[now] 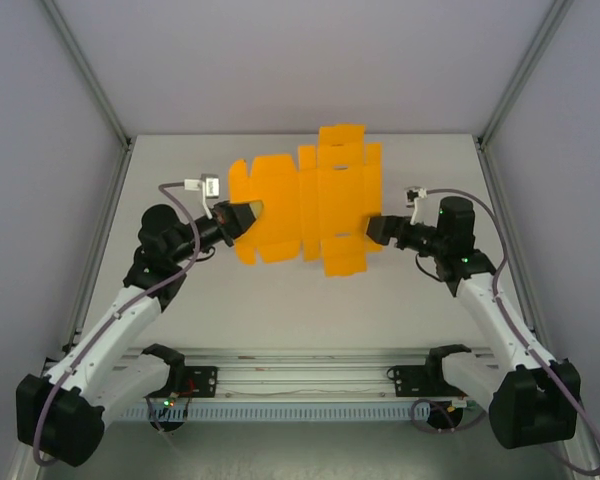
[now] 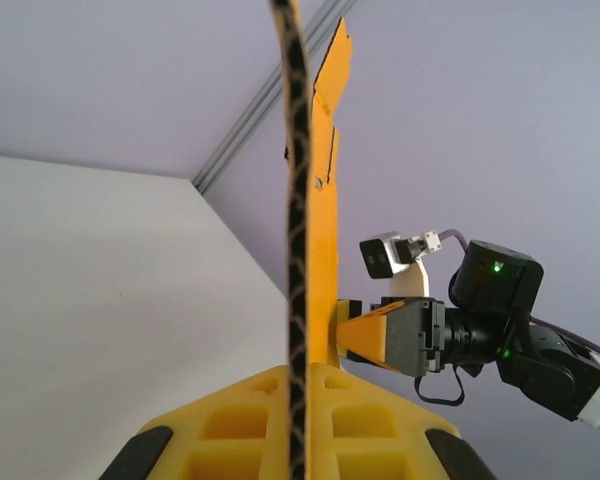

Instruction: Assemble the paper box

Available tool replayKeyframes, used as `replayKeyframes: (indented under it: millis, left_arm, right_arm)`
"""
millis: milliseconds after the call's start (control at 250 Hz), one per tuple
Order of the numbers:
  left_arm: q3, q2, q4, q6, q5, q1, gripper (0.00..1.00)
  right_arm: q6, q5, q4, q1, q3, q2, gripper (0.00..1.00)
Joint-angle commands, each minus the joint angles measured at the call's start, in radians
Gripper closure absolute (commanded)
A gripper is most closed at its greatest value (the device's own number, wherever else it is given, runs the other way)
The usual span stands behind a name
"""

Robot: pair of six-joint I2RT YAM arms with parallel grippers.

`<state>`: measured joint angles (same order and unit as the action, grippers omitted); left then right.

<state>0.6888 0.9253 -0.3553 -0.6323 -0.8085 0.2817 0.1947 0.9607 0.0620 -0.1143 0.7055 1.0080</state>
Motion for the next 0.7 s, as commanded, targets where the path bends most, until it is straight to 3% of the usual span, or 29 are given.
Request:
replayKeyframes:
  millis: [0,80,380,408,456,496,616,696]
  left_arm:
    - [-0.018,-0.044,-0.019,-0.006,-0.017,-0.001,1.00]
    - [-0.028,-0.057,-0.030,-0.015,-0.020,-0.001,1.00]
    - [-0.048,-0.059,0.021,-0.005,0.063,-0.001,1.00]
    - [-0.045,-0.059,0.054,0.010,0.095,0.000,0.86]
    - [-0.037,-0.060,0.137,0.034,0.171,-0.001,0.31]
    - [-0.027,-0.062,0.226,0.060,0.265,-0.001,0.02]
    - [-0.015,-0.063,0.475,0.075,0.595,-0.001,0.00]
    - [-0.014,-0.055,0.574,0.074,0.722,-0.001,0.00]
  right_arm:
    - [-0.004,0.099,-0.038,0.006,0.041,-0.014,0.35]
    - [-0.007,0.139,-0.074,0.006,0.046,-0.014,0.42]
    - [-0.060,0.235,-0.114,0.005,0.057,-0.009,0.99]
    - [-0.078,0.218,-0.101,0.005,0.059,-0.012,1.00]
    - [-0.136,0.169,-0.036,0.003,0.065,-0.016,1.00]
    - [-0.197,0.106,0.040,-0.001,0.077,-0.017,1.00]
    - [-0.350,-0.102,0.238,-0.035,0.107,0.031,1.00]
    - [-0.442,-0.265,0.315,-0.102,0.128,0.101,1.00]
